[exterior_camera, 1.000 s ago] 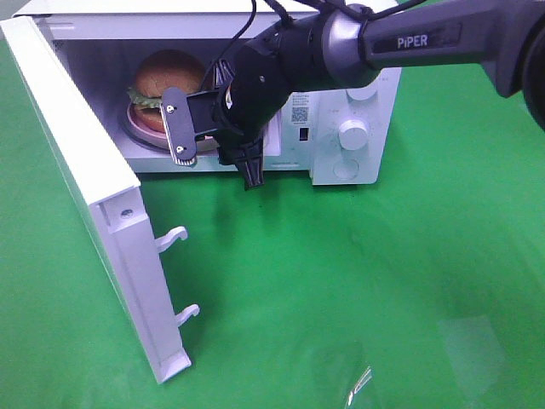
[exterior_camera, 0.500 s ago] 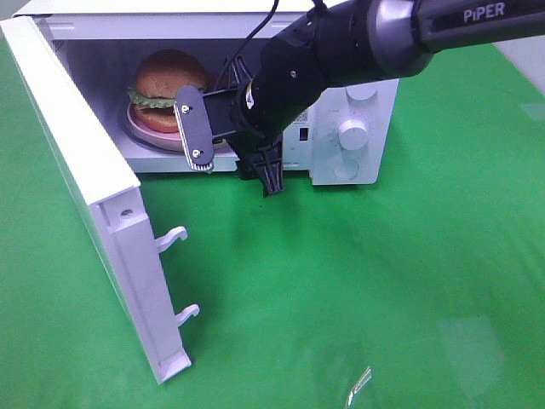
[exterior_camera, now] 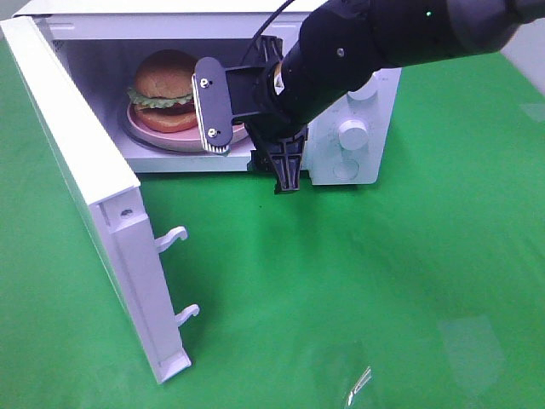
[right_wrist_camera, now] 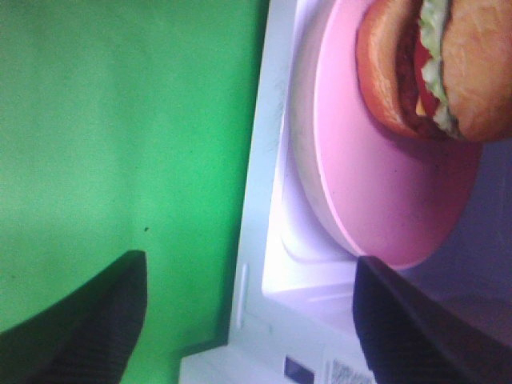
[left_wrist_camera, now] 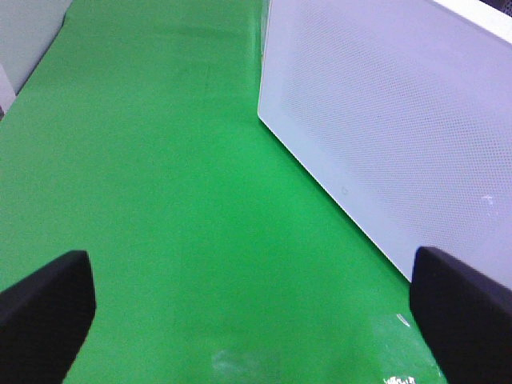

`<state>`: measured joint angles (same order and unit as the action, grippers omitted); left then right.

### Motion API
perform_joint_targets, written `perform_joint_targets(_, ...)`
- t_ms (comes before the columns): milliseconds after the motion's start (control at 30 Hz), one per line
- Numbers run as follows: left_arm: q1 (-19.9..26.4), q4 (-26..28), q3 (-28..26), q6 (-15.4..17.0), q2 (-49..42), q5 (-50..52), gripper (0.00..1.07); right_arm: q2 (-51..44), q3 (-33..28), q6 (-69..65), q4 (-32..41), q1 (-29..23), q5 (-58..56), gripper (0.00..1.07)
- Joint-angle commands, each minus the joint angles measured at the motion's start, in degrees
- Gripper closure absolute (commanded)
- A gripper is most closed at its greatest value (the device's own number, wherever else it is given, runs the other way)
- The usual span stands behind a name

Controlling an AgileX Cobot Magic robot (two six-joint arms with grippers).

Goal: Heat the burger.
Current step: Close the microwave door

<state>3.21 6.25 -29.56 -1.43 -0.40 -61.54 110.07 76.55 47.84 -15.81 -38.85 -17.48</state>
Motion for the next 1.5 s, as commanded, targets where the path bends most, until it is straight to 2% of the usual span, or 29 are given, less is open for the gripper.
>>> perform_joint_targets(33, 0.0, 0.3, 0.1, 0.1, -0.1, 0.2, 0.06, -2.3, -2.0, -4.3, -0.2, 0.0, 0.1, 0.36)
perform_joint_targets(100, 0.0, 0.3, 0.1, 0.1, -0.1, 0.2, 0.06, -5.3, -5.0, -9.9, -0.2, 0.0, -0.1, 0.36)
perform_joint_targets(333, 0.0, 0.3, 0.1, 0.1, -0.1, 0.2, 0.06, -9.5, -8.9, -16.8, -0.2, 0.2, -3.2, 0.36)
perform_joint_targets(400, 0.0, 0.3, 0.1, 0.1, -0.1, 0.2, 0.06, -12.4, -11.0, -24.4, -0.2, 0.2, -6.6, 0.36)
perform_joint_targets(533, 0.0, 0.3, 0.1, 0.1, -0.1, 0.2, 0.06, -14.5, -12.5, -32.7, -0.2, 0.2, -9.4, 0.36)
perform_joint_targets(633, 0.0, 0.3, 0.1, 0.1, -0.1, 0.2, 0.06, -14.9, -12.8, -34.2, -0.2, 0.2, -9.7, 0.36)
perform_joint_targets(767, 0.0, 0.3, 0.1, 0.1, -0.1, 0.2, 0.06, -18.4, -15.1, -47.8, -0.1, 0.9, -10.9, 0.32)
perform_joint_targets(933, 0.0, 0.3, 0.1, 0.1, -0.1, 0.2, 0.06, -21.5, -17.0, -51.8, -0.4, 0.8, -13.3, 0.25)
perform_joint_targets(1233, 0.0, 0.3, 0.1, 0.1, -0.1, 0.2, 0.06, -27.3, -20.1, -56.6, 0.4, 1.0, -20.6, 0.32)
perform_joint_targets(1400, 0.0, 0.3, 0.1, 0.1, -0.1, 0.2, 0.06, -29.2, -20.1, -60.2, 1.5, 5.7, -26.2, 0.32)
perform_joint_targets(1500, 0.0, 0.3, 0.1, 0.1, -0.1, 0.2, 0.06, -30.4, -20.1, -60.2, 2.3, 11.0, -30.4, 0.32)
